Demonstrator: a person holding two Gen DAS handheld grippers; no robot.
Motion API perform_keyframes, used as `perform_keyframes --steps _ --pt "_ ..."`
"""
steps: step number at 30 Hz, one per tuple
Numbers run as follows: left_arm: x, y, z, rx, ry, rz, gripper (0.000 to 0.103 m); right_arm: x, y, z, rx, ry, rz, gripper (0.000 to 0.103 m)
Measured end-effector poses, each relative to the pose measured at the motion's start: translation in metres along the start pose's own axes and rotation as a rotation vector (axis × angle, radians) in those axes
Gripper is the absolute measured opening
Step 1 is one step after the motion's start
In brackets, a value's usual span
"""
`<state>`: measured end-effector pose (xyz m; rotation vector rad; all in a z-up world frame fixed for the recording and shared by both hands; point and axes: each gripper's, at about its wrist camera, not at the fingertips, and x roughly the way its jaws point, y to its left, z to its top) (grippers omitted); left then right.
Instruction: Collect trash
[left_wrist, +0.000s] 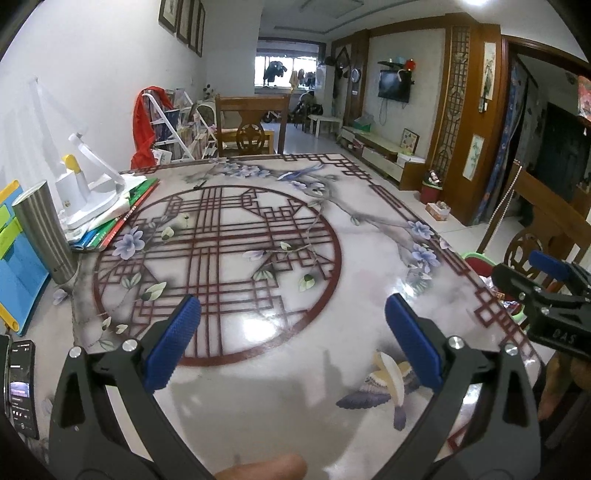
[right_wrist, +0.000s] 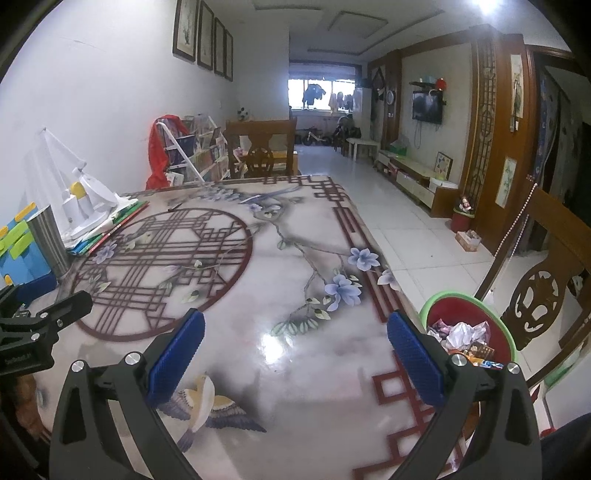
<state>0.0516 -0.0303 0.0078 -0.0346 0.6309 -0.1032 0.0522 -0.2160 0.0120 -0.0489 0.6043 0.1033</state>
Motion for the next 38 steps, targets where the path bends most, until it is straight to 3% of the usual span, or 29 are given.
perform_keyframes --steps 25,31,38 --pt "0.000 -0.001 0.000 -0.003 0.006 0.001 0.098 0.001 -0.001 -0.002 0.007 0.011 0.012 0.096" --pt "-0.012 -0.002 0.003 -0.011 -0.056 -0.021 0.098 0.001 -0.001 -0.002 0.007 0.008 0.012 0.096" --pt "-0.008 -0.002 0.003 -0.004 -0.041 0.013 0.098 0.001 -0.002 -0.001 0.008 0.008 0.011 0.096"
